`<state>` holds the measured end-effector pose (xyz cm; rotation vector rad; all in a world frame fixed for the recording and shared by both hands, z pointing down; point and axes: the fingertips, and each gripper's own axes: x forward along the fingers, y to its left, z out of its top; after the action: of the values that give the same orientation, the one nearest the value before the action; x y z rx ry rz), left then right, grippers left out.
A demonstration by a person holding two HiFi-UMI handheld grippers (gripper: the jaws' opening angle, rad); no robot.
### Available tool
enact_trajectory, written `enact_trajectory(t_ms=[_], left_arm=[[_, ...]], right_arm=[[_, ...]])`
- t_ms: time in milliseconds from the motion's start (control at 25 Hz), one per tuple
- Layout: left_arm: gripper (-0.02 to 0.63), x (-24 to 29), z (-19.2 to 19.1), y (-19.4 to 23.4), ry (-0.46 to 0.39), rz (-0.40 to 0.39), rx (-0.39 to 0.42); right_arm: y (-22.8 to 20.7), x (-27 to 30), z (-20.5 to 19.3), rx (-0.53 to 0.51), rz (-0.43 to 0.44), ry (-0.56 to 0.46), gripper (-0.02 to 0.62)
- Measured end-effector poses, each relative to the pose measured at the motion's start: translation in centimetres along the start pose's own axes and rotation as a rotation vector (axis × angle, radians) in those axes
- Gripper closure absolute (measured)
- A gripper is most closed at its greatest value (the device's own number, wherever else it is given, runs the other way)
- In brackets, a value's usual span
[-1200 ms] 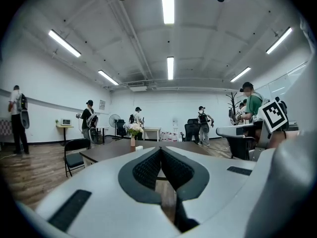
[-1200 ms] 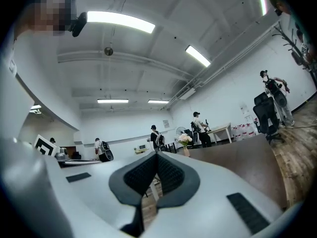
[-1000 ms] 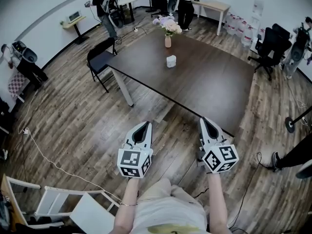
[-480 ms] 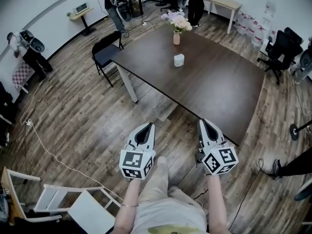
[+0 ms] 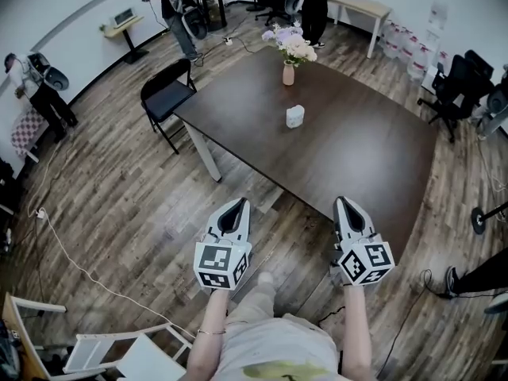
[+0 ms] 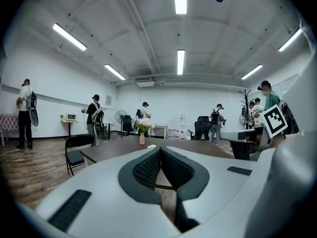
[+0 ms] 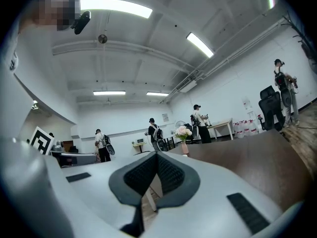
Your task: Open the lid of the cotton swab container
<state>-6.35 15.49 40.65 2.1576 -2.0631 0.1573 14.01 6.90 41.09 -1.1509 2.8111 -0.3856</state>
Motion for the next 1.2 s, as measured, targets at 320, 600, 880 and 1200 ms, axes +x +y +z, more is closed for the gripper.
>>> enact_trajectory(t_ms=[320, 600, 880, 1200], left_arm=[[0.583, 5.0, 0.7, 4.0, 0.01, -0.056, 0.01], [0.583, 8.1, 0.7, 5.1, 0.022, -0.107, 0.0], [0.583, 11.9, -0.1, 5.2, 0.043, -0.148, 0.024], [0.583, 19.4, 0.0, 7.4, 0.07, -0.168, 0.025]], right_arm=[[-1.2, 5.2, 0.7, -0.001, -0.062, -0.016, 0.574], [-1.5, 8.3, 1.1, -0.006, -0.073, -0.018, 0.574], [-3.3, 12.5, 0.4, 0.013, -0.075, -0.001, 0.574], [-7.7, 19.4, -0.2, 0.031, -0.086, 0.034, 0.574]])
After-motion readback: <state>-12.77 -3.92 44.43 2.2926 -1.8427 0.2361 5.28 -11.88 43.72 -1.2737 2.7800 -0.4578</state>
